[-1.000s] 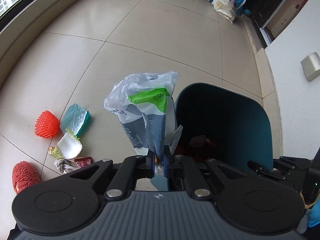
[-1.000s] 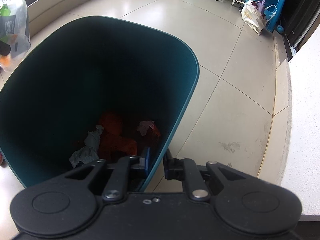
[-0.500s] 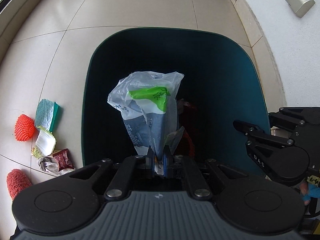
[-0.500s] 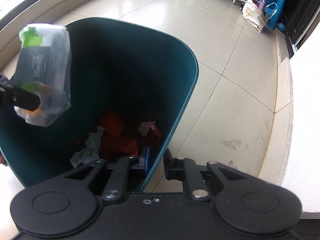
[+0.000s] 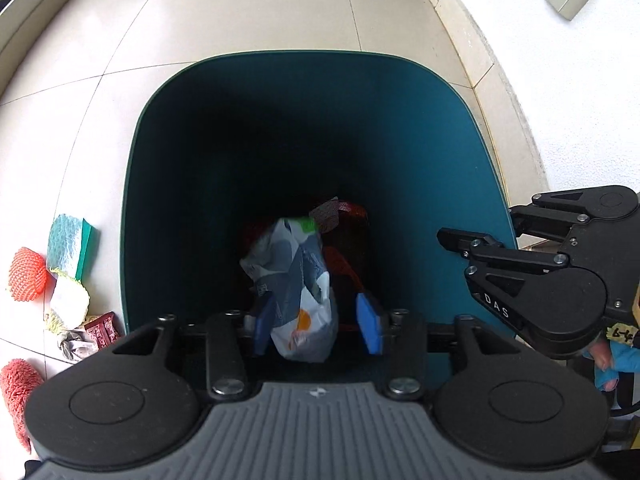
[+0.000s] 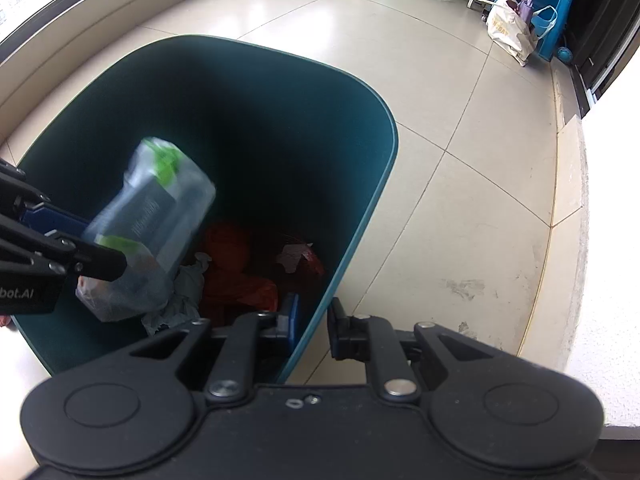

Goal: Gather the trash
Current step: 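Carry the plastic bag over the wastebasket and open the left gripper, then lower the left gripper and grasp the white snack wrapper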

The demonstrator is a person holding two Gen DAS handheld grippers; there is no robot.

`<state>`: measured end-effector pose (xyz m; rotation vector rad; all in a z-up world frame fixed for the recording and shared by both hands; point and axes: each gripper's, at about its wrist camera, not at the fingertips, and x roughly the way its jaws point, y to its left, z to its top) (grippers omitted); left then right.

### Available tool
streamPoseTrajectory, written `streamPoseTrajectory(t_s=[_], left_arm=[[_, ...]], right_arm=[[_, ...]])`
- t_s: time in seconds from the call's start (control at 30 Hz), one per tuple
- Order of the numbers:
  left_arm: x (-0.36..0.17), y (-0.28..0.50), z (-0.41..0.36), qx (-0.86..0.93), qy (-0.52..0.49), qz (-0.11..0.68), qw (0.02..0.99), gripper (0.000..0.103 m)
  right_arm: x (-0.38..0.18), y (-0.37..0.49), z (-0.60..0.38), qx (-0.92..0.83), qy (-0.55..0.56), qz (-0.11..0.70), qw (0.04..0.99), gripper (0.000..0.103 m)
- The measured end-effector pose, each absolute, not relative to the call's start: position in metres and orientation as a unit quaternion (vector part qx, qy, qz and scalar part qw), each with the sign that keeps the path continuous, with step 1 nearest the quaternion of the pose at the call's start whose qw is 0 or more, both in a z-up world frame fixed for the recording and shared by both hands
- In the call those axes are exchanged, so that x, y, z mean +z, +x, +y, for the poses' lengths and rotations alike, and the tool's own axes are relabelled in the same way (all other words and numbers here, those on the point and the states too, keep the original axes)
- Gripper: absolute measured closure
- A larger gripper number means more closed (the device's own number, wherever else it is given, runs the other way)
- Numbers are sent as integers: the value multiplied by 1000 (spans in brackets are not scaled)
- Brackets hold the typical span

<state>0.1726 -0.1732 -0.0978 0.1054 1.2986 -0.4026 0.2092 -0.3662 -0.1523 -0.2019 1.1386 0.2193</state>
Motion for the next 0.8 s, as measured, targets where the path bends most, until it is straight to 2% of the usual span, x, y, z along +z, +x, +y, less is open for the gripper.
streamPoseTrajectory(t_s=[0.07, 0.23, 0.33, 0.53, 0.67, 0.8], left_arm=[[-89, 167, -167, -191, 40, 588, 785, 38], [-68, 154, -151, -200, 21, 581, 788, 38], [-48, 144, -139, -195, 9, 571, 797, 32], [-15, 134, -111, -135, -18, 540, 831, 30], [-18, 128, -77, -92, -42, 534, 839, 25], [-35, 128, -51, -42, -57, 551, 832, 25]], right_arm=[[-152, 209, -366, 103, -96, 537, 832, 89], [-152, 209, -366, 103, -95, 538, 831, 89], [-152, 209, -366, 102, -95, 539, 831, 89], [-152, 211, -365, 102, -96, 540, 830, 89], [-152, 211, -365, 101, -96, 540, 830, 89], [-152, 211, -365, 101, -96, 540, 830, 89]])
